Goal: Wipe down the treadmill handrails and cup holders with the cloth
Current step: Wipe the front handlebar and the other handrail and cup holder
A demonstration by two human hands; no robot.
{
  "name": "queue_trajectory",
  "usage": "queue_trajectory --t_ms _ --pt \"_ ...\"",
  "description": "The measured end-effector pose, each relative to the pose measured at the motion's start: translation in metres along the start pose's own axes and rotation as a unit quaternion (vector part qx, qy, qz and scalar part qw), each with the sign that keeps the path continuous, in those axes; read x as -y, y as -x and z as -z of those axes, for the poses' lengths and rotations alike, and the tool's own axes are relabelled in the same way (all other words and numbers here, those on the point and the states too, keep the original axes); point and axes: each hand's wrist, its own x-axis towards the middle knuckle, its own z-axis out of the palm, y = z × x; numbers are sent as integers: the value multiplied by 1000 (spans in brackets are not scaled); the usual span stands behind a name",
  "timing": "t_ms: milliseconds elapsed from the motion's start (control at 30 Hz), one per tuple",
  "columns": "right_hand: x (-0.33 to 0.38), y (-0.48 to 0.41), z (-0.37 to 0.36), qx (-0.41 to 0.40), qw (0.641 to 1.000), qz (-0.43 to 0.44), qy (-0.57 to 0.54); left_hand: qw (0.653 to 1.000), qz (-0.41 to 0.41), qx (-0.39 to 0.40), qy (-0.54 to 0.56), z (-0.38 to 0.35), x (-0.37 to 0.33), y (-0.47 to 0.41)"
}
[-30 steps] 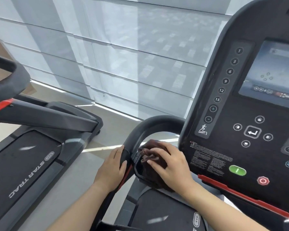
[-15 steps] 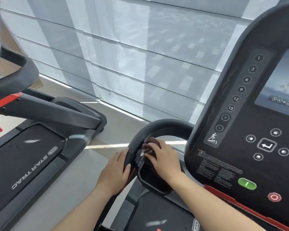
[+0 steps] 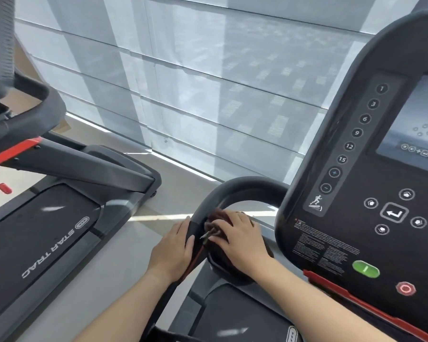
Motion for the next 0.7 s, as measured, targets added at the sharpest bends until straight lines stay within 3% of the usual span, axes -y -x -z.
queue_trajectory --t_ms 100,233,400,567,700 --pt "8 6 -6 35 999 31 27 998 39 -33 29 0 3 6" --pt "7 22 -16 -12 994 94 47 997 42 -45 51 0 4 10" --pt "-1 3 -14 -15 1000 -8 3 997 40 -39 52 1 1 7" --pt "7 26 -11 6 999 40 -1 997 35 -39 52 0 3 4" --pt "7 32 6 -81 996 -17 22 998 34 -35 47 -2 4 2"
